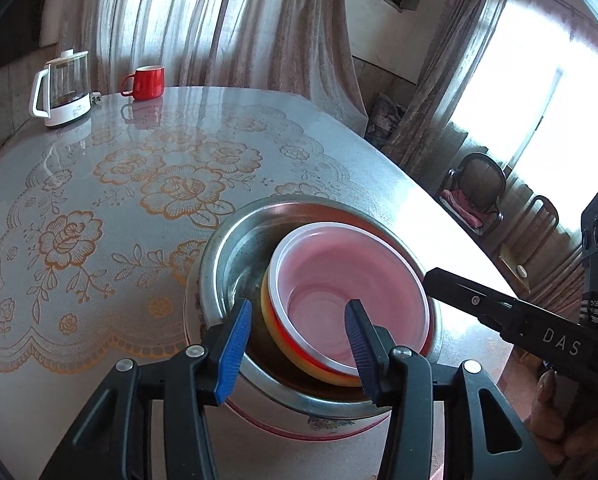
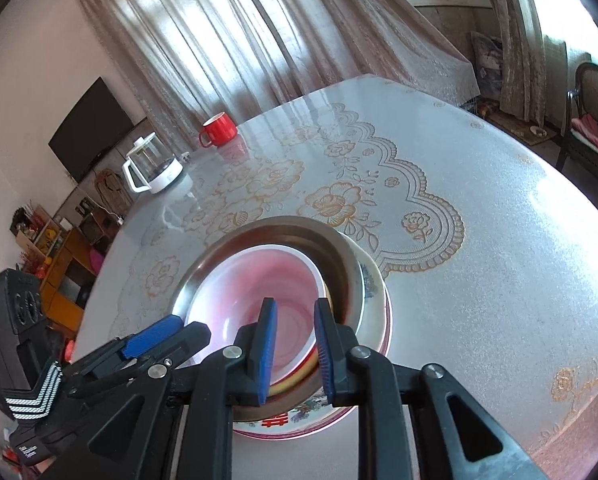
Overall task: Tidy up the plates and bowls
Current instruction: 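Open both grippers and pull them back from the stack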
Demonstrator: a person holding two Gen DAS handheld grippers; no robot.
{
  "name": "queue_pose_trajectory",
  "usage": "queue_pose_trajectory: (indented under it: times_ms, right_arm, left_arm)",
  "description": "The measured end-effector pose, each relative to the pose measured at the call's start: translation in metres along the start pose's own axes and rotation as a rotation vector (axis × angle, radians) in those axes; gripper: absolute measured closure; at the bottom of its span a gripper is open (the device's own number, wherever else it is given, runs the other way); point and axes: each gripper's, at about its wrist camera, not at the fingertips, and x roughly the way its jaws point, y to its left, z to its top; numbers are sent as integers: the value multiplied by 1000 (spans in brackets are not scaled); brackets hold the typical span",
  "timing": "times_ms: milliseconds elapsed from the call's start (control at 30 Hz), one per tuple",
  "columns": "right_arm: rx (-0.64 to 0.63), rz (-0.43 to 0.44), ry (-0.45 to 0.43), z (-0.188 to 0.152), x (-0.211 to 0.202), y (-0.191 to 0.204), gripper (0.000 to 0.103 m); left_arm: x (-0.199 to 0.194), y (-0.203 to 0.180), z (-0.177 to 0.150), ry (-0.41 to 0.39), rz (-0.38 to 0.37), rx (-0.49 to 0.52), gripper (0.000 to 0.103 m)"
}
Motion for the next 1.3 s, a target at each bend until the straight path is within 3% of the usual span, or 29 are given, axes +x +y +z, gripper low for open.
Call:
queue_pose_trajectory:
  times_ms: [533,833,1200,1300]
  right_arm:
    - [-43,-28,8,-8,13,5,83]
    - [-64,-50,7,-13,15,10,80]
    - [-169,-119,-139,-21,-12,34,72]
    - [-220,-151,-180,-31,-18,45,68]
  left_arm:
    - [-14,0,-6,-61,156,10,43]
    - [-24,5,-14,-82,178,-13,40]
    - [-42,20,-29,-129,248,-59,27]
    - [-49,20,-37,-158,278,-63,14]
